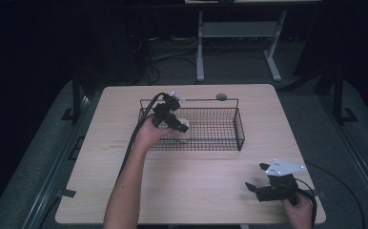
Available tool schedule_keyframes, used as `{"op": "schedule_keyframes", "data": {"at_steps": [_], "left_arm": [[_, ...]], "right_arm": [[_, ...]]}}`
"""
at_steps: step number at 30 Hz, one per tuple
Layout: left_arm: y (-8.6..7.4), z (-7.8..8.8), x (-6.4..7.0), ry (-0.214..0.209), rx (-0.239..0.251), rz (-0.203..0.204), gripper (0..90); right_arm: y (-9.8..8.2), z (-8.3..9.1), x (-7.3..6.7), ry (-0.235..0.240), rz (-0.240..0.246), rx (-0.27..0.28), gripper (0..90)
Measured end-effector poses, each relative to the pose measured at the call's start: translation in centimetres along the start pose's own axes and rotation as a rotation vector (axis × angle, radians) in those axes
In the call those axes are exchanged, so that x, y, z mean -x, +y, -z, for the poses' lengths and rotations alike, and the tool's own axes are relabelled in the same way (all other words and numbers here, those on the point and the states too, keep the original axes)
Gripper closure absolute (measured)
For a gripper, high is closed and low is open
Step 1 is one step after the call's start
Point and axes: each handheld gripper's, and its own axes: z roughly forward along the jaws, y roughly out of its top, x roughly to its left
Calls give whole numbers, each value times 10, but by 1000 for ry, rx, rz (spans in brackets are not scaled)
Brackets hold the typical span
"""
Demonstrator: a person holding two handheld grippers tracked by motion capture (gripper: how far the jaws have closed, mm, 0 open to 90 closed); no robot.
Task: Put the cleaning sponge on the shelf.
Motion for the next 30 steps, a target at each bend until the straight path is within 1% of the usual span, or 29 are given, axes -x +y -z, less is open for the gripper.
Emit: {"op": "schedule_keyframes", "data": {"at_steps": [3, 7, 8, 12, 13, 15, 16, 19, 21, 25, 27, 30], "left_arm": [[-2, 5, 2, 3, 21, 8, 206], [-5, 11, 4, 0, 34, 9, 206], [-6, 12, 4, 1, 29, 1, 206], [-11, 17, 6, -5, 43, 13, 206], [-12, 19, 6, -10, 35, 3, 205], [-14, 21, 7, -8, 51, 13, 204], [-15, 22, 7, -7, 50, 7, 204], [-19, 25, 8, -7, 50, 10, 204], [-22, 27, 9, -8, 62, 16, 204], [-27, 29, 11, -9, 58, 13, 203], [-29, 31, 13, -12, 69, 13, 204], [-32, 33, 14, -15, 71, 9, 204]], "right_arm": [[0, 0, 0, -4, 5, 0, 135], [0, -1, 0, -5, 4, 0, 135], [0, -1, 0, -4, 5, -1, 135], [0, -1, 0, -4, 0, 0, 135], [0, -1, 0, -4, -1, 1, 135], [0, -2, 1, -5, 3, -4, 135], [0, -2, 0, -7, 3, -6, 135], [1, -2, 0, -6, 3, -8, 135], [1, -2, 0, -5, 5, -8, 135], [1, -3, 0, -7, 6, -7, 135], [1, -3, 0, -7, 7, -8, 135], [1, -3, 0, -6, 5, -8, 135]]}}
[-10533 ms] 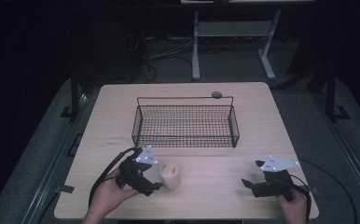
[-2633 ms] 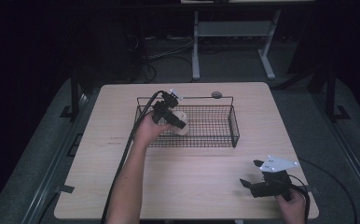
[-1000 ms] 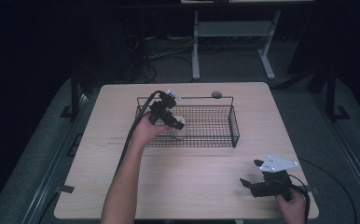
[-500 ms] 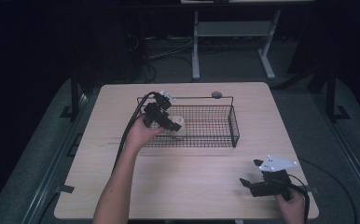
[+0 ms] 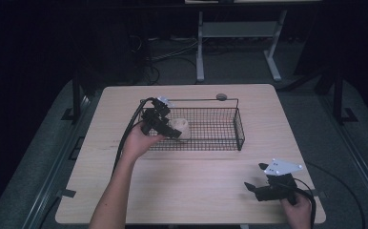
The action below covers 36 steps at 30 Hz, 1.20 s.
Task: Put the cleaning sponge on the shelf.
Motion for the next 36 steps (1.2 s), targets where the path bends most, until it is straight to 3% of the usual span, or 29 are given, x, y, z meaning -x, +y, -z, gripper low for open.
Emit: {"op": "schedule_keyframes", "data": {"at_steps": [11, 30, 36], "left_arm": [[-11, 3, 7, -4, 42, 12, 205], [-30, 19, 21, -2, 61, -26, 204], [-39, 21, 23, -5, 63, -20, 204]], "right_arm": [[0, 0, 0, -3, -2, -3, 135], [-1, -1, 1, -12, -2, -11, 135], [-1, -1, 0, -12, 0, -11, 135]]}}
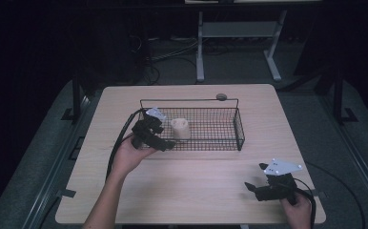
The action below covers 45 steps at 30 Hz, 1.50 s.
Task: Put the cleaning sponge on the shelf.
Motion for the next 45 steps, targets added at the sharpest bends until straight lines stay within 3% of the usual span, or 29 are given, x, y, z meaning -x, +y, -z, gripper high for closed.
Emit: {"op": "schedule_keyframes", "data": {"at_steps": [7, 31, 35, 45], "left_arm": [[-12, 1, 2, -5, 10, 14, 203], [-41, 14, 19, -19, 42, -3, 202], [-46, 16, 22, -29, 60, 14, 201], [-57, 19, 31, -27, 61, -5, 201]], "right_arm": [[0, -2, -1, 1, 7, -10, 135], [0, -2, -1, -5, 10, -18, 135], [-1, -2, -1, -4, 11, -19, 135], [-1, -3, -1, -7, 15, -25, 135]]}}
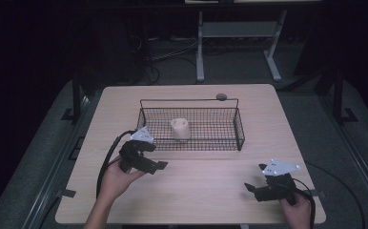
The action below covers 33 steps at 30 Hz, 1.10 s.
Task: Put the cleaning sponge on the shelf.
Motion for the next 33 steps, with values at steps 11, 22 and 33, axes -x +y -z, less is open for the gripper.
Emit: {"op": "schedule_keyframes", "data": {"at_steps": [11, 22, 33], "left_arm": [[-17, 6, 4, 1, 7, 23, 201], [-32, 11, 11, 3, 29, 32, 201], [-52, 11, 16, 16, 31, 42, 187]], "right_arm": [[0, 0, 0, 0, 4, -6, 135], [-1, -1, 0, 1, -1, -10, 135], [-1, -2, 1, -4, -1, -13, 135]]}}
